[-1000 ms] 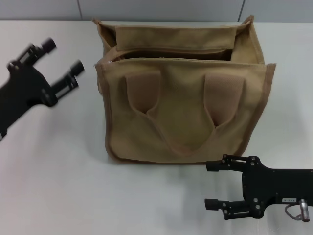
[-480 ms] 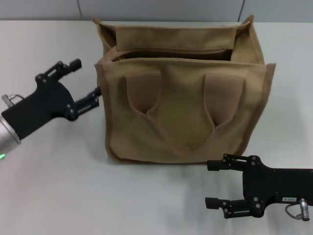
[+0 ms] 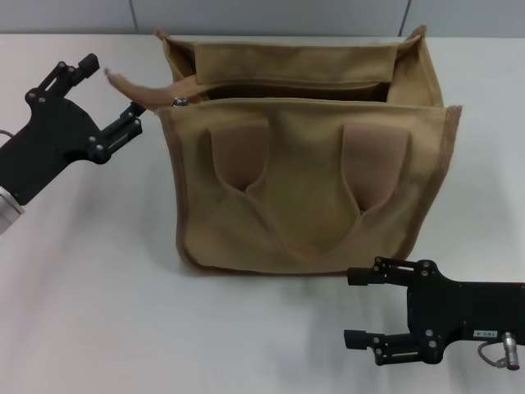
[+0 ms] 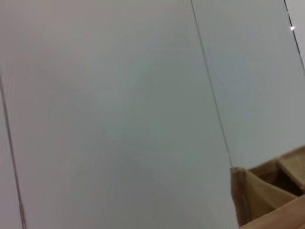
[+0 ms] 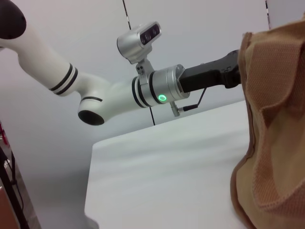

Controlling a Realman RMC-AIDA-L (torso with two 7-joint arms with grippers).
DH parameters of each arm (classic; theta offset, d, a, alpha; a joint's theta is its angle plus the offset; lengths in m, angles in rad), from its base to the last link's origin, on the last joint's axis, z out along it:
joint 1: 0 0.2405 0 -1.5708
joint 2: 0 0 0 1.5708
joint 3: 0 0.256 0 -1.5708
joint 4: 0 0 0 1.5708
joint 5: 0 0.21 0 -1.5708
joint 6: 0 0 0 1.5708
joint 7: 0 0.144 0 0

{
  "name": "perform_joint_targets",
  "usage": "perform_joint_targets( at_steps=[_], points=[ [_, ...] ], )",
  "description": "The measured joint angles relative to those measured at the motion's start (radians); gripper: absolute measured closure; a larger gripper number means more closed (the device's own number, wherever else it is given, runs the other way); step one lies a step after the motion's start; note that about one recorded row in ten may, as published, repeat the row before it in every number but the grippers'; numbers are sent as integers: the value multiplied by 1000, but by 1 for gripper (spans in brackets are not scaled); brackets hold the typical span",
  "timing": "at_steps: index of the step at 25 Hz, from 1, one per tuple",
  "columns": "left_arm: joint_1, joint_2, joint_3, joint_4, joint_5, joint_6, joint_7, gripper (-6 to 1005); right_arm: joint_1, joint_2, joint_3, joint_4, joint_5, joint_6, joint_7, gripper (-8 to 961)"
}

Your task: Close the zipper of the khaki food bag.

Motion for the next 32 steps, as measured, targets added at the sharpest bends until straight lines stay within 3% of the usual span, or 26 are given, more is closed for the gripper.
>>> perform_joint_targets(
  at_steps=[13, 23, 32],
  points=[
    [27, -1, -1, -50, -4, 49, 96, 305, 0, -1, 2, 0, 4, -5, 15, 139],
    [-58, -8, -14, -269, -221, 30, 378, 318, 6, -2, 4, -2, 4, -6, 18, 139],
    [-5, -8, -11, -289, -237, 86, 406, 331, 11, -2, 4, -8, 7, -7, 18, 139]
  ],
)
